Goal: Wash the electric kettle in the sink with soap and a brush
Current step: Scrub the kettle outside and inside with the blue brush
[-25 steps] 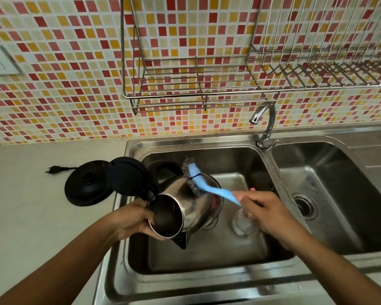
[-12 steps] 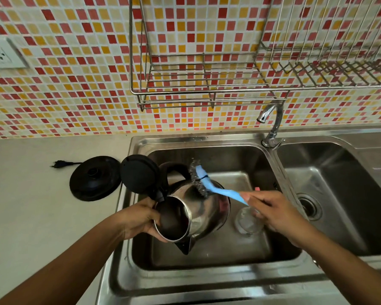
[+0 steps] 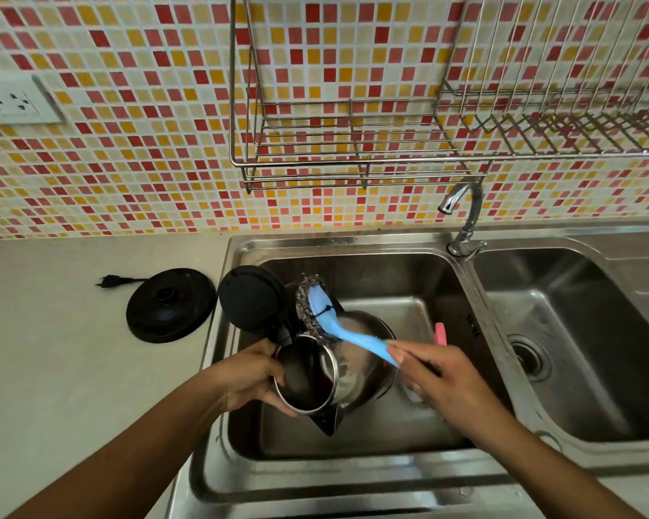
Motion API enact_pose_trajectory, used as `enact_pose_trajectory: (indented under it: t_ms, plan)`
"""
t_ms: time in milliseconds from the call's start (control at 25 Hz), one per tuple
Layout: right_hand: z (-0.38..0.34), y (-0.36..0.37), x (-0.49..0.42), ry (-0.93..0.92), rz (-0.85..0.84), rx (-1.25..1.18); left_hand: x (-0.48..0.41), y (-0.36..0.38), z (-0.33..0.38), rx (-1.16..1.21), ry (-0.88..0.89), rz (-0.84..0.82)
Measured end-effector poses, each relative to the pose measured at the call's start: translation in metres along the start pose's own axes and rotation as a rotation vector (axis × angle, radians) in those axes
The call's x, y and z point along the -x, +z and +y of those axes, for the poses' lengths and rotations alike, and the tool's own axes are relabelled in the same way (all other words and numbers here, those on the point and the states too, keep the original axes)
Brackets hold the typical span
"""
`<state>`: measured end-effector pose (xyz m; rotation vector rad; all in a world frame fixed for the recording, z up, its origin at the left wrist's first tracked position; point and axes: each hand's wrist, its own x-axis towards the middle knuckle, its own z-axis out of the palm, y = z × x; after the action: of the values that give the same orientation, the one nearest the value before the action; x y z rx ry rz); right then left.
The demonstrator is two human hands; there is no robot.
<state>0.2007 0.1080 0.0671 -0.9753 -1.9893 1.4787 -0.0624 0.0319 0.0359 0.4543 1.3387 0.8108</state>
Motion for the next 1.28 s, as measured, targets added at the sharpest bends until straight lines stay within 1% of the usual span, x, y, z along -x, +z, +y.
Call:
enact_pose_trajectory:
  t_ms: [80,200,280,320,440,520,600,680,720,800,920,1120,1200,1280]
  plan:
    - [0.017,-0.015,0.008,0.061,0.088,-0.024,0.000,0.000,0.001,0.014,-0.001,-0.021]
    - [0.049,-0.035,-0.005,0.162,0.267,0.117,-0.001,-0.002,0.002,0.060,-0.022,-0.022]
    - [0.056,-0.031,-0.012,0.176,0.304,0.155,-0.001,-0.002,0.002,0.104,-0.039,-0.007]
    - [0.051,-0.025,-0.012,0.148,0.291,0.138,-0.002,-0.002,0.001,0.135,-0.043,0.009]
    - [0.032,-0.001,0.005,0.019,0.174,0.010,-0.010,-0.008,-0.005,0.212,-0.054,0.048]
    - [0.035,0.006,0.018,0.001,0.146,-0.049,-0.018,-0.011,-0.009,0.258,-0.062,0.068]
    - [0.055,0.002,0.019,0.091,0.220,-0.019,-0.025,-0.011,-0.011,0.306,-0.064,0.092]
    - [0.080,-0.002,0.012,0.205,0.297,0.143,-0.030,-0.004,-0.013,0.334,-0.075,0.121]
    - [0.088,-0.001,0.007,0.253,0.305,0.220,-0.033,0.000,-0.015,0.338,-0.091,0.141]
    - [0.098,0.007,0.000,0.334,0.266,0.296,-0.042,0.010,-0.021,0.349,-0.143,0.203]
    - [0.102,0.015,-0.007,0.405,0.214,0.343,-0.065,0.022,-0.038,0.404,-0.220,0.324]
    - [0.100,0.011,-0.006,0.469,0.177,0.317,-0.086,0.038,-0.054,0.605,-0.380,0.421]
    - [0.099,0.012,-0.004,0.486,0.167,0.318,-0.087,0.049,-0.052,0.671,-0.399,0.440]
    - [0.098,0.012,-0.004,0.492,0.171,0.311,-0.086,0.058,-0.050,0.684,-0.401,0.465]
